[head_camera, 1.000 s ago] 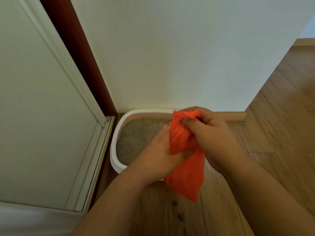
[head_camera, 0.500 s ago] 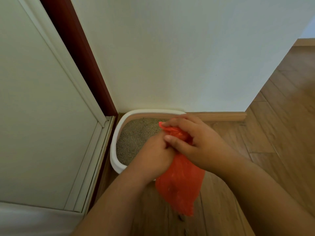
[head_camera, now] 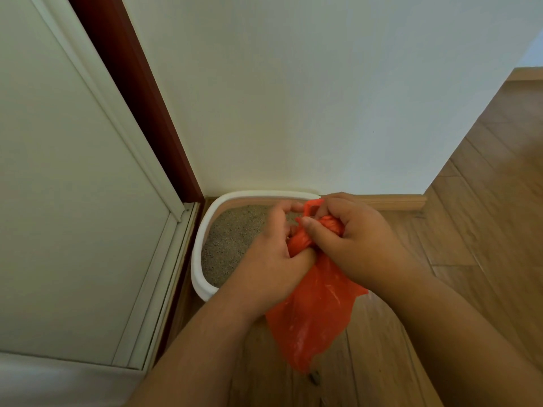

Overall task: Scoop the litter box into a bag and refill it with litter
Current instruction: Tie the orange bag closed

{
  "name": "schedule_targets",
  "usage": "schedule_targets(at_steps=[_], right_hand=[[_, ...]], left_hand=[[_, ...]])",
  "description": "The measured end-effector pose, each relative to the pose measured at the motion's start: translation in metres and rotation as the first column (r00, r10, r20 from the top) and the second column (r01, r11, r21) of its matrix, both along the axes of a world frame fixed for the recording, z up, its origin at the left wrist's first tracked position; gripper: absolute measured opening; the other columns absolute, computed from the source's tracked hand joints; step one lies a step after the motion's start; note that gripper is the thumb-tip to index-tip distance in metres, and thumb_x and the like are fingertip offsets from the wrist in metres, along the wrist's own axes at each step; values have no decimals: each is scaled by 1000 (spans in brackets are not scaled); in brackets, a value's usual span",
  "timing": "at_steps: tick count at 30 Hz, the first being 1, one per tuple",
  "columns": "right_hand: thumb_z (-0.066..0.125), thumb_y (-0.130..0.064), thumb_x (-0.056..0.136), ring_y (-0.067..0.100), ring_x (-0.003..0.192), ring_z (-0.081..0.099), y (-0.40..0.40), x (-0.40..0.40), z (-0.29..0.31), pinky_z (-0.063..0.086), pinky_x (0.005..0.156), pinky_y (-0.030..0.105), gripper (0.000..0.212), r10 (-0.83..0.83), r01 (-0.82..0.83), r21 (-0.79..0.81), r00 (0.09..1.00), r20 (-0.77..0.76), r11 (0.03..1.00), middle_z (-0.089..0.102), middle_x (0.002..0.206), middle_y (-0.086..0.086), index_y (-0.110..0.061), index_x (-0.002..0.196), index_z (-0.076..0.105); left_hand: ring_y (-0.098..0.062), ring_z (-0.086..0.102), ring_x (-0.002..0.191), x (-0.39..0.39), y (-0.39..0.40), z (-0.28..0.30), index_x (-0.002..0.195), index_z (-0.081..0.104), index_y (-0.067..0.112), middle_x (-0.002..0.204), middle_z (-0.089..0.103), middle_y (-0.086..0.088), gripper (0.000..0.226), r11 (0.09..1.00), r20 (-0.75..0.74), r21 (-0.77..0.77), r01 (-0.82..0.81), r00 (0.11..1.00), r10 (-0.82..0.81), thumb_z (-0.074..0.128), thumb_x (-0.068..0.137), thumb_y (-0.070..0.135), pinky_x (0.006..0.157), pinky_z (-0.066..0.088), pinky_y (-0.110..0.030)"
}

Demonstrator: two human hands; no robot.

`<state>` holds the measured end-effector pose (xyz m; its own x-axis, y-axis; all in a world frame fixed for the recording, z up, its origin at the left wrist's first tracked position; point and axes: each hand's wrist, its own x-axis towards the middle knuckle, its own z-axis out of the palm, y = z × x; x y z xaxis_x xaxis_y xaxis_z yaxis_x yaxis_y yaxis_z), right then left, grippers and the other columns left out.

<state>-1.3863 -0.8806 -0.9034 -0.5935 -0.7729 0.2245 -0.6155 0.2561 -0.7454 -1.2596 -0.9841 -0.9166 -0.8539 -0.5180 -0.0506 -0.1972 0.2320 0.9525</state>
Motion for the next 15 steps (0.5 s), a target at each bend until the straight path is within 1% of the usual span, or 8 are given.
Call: schedule_targets(at_steps=[2, 4, 5, 7, 9, 10, 12, 15], right_hand=[[70, -31, 91, 1, 79, 59, 1, 0, 0, 41, 59, 13, 13, -16, 15, 17, 999, 40, 1000, 63, 85, -11, -29, 86, 58], [68, -29, 93, -2, 83, 62, 3, 2, 3, 47, 62, 13, 23, 9, -11, 24, 994, 108, 1000, 66, 98, -15, -39, 106, 53], [66, -28, 94, -5, 94, 61, 4, 2, 4, 48, 71, 11, 35, 43, -47, 36, 994, 102, 998, 64, 110, -18, -46, 119, 50], [63, -31, 97, -9, 124, 48, 6, 1, 5, 42, 98, 14, 53, 152, -158, 88, 986, 67, 984, 52, 137, -26, -56, 139, 42], [62, -41, 97, -10, 138, 34, 8, 0, 6, 34, 111, 20, 52, 259, -266, 154, 964, 62, 952, 40, 149, -30, -57, 143, 43], [64, -46, 95, -11, 137, 35, 9, -1, 7, 35, 111, 19, 52, 295, -300, 170, 954, 54, 939, 42, 146, -31, -55, 143, 46], [67, -47, 92, -12, 127, 45, 10, -3, 8, 39, 103, 10, 51, 315, -312, 157, 949, 10, 937, 54, 132, -32, -50, 141, 52], [69, -45, 91, -9, 112, 54, 7, -3, 8, 44, 89, 8, 36, 228, -225, 60, 972, -54, 973, 64, 111, -29, -47, 127, 65]], left_hand=[[-6, 71, 94, 1, 0, -1, 121, 53, 50, 105, 71, 12, 40, 993, 2, -119, 8, 1000, -8, 62, 98, 18, 82, 62, -43], [-2, 68, 92, -1, -1, -4, 115, 61, 45, 101, 70, 15, 34, 982, 8, -188, -24, 1000, 26, 61, 98, 15, 80, 61, -38], [-1, 67, 90, -2, -2, -6, 111, 64, 42, 99, 70, 16, 31, 981, 8, -190, -42, 999, 44, 60, 98, 14, 79, 61, -37], [-2, 67, 86, -2, -3, -6, 105, 67, 38, 95, 70, 14, 26, 981, 19, -182, -62, 998, 66, 59, 98, 14, 77, 60, -38], [-2, 68, 82, -1, -5, -7, 103, 67, 38, 92, 71, 13, 26, 984, 38, -165, -65, 997, 72, 59, 97, 14, 76, 61, -40], [-2, 68, 82, 0, -6, -7, 103, 66, 40, 92, 71, 14, 27, 986, 45, -154, -65, 996, 73, 60, 96, 14, 76, 61, -40], [2, 67, 87, 1, -9, -6, 106, 60, 47, 96, 70, 17, 31, 986, 47, -148, -81, 995, 89, 62, 95, 18, 80, 62, -38], [-4, 69, 89, 0, -14, -4, 103, 52, 44, 98, 71, 13, 25, 982, -7, -105, -154, 988, 155, 67, 92, 27, 78, 63, -45]])
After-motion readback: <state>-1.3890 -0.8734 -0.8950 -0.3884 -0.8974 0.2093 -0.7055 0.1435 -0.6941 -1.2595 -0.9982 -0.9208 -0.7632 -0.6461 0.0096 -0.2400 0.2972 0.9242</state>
